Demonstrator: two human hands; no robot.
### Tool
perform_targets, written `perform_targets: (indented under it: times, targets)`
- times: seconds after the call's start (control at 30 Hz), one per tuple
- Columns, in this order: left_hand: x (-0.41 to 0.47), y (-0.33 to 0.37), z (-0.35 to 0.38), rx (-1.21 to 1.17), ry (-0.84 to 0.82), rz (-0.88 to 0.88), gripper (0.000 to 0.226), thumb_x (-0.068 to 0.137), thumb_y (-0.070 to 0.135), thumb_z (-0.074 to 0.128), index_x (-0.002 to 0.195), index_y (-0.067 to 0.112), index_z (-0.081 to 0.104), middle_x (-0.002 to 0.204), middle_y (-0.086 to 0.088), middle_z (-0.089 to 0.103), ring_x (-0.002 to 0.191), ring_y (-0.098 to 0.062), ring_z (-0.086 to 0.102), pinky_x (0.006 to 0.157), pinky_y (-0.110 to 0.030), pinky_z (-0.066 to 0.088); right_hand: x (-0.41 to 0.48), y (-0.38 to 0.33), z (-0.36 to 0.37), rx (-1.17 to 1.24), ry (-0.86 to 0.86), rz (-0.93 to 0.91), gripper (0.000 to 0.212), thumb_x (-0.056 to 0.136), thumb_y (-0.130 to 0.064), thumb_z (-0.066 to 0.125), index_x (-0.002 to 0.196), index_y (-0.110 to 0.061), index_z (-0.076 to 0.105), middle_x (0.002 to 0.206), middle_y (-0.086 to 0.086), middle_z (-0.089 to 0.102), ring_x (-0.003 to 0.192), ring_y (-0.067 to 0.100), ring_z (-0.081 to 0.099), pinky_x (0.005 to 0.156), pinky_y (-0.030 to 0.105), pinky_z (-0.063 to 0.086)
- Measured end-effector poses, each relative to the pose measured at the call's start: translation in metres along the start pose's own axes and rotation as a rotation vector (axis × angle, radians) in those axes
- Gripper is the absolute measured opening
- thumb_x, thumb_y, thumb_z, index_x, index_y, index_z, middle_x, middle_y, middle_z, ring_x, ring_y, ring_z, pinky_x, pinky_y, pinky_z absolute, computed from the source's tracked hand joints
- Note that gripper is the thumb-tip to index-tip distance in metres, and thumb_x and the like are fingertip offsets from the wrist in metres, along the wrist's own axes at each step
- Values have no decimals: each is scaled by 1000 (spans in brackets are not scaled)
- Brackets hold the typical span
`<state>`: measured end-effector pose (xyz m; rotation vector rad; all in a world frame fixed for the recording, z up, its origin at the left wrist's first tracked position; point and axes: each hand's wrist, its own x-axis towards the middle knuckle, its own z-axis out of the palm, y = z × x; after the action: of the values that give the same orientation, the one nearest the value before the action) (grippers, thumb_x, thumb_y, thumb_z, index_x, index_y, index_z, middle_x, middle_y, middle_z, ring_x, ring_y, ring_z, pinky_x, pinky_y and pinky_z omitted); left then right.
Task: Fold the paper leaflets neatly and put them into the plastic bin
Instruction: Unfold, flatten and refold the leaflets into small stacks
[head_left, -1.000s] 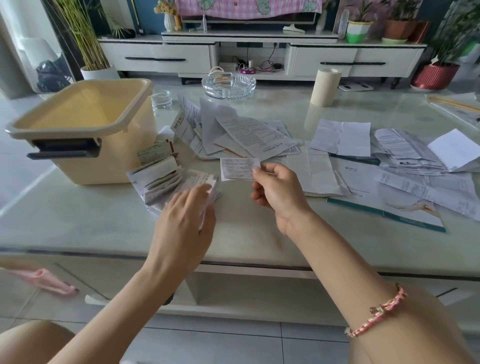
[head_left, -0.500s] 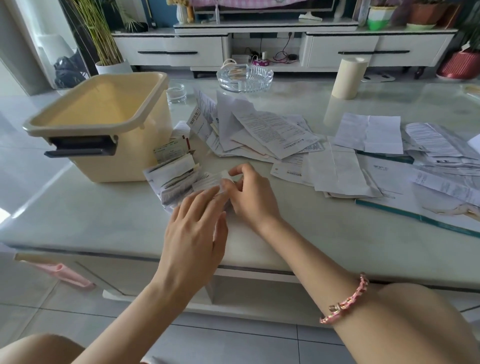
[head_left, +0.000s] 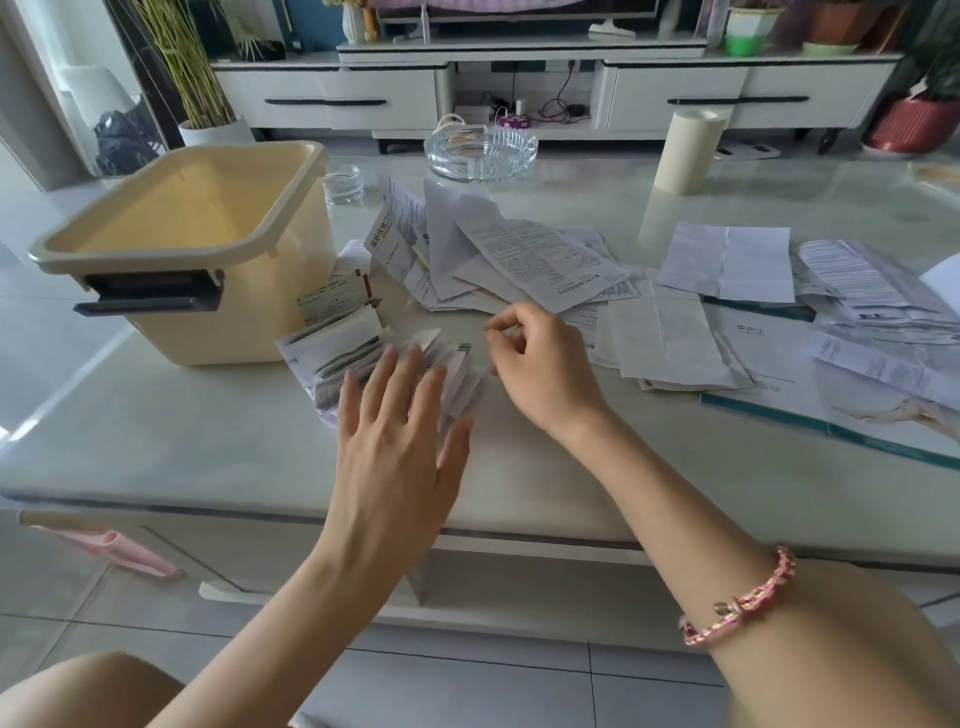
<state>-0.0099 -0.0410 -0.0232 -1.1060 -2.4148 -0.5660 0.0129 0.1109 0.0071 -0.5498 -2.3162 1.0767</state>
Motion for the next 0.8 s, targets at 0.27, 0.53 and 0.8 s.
perform_targets:
  times: [0.27,0.53,0.8]
  targets:
    - [16,33,-3,-173,76,61,38,91,27,44,115,3,60,133,-18,53,133,-34,39,110,-50,28,2,15,-62,-128,130,-1,17,89,-6,51,101,-10,63,78,-7,55,74,12,53,64,17,37]
    - [15,52,12,-252,-72,157,37,90,27,42,110,5,63,126,-14,59,128,-32,46,103,-39,30,-12,50,-119,-490,-196,232,65,86,-24,64,141,-13,31,145,8,38,131,23,38,96,26,33]
    - [16,63,15,-350,-168,169,41,88,30,38,107,5,64,122,-11,62,123,-30,51,97,-32,33,-24,68,-112,-714,-216,201,54,93,-50,44,131,-12,44,136,7,48,123,26,45,98,37,36]
